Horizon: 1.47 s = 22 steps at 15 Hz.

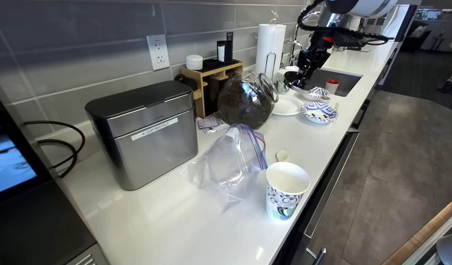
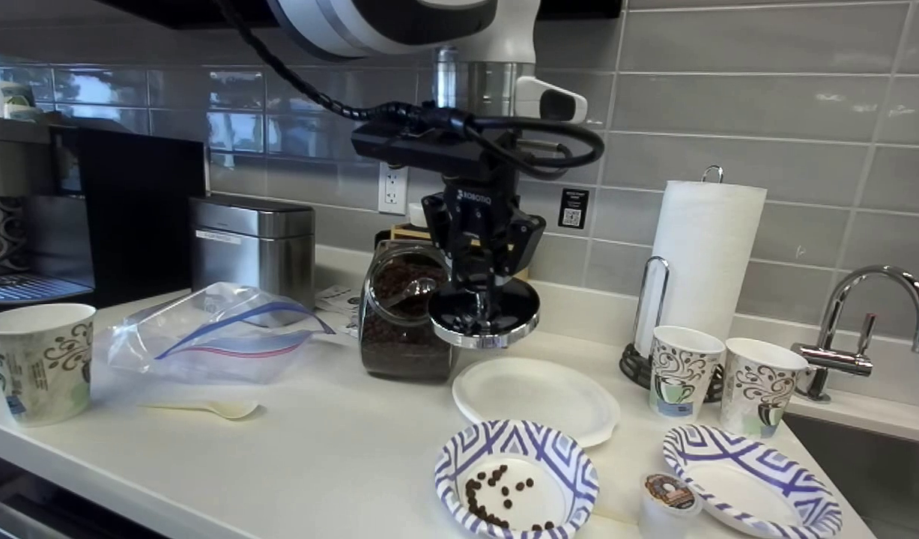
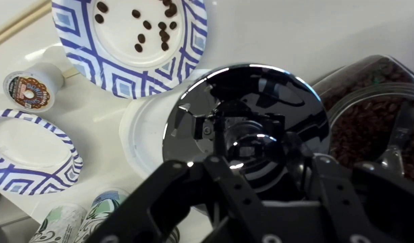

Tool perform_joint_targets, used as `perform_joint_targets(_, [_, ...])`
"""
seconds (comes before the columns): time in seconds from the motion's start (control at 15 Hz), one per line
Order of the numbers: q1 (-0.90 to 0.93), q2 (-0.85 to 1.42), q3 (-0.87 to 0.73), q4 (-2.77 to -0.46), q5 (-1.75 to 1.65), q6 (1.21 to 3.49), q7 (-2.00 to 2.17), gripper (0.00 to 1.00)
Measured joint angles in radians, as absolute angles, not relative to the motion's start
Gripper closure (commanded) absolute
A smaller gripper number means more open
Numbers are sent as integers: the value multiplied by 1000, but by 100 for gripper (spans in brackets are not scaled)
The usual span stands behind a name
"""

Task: Put the scoop inside the jar and then close it

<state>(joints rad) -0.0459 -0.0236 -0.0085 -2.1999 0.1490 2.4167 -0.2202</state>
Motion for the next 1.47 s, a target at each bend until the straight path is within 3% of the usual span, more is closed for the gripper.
perform_joint_targets(0.53, [12,-143,-26,-2340,483,2528,-506,79])
perform_joint_targets(1.47, [73,-126,-48,-2355,863,2529,-867,79])
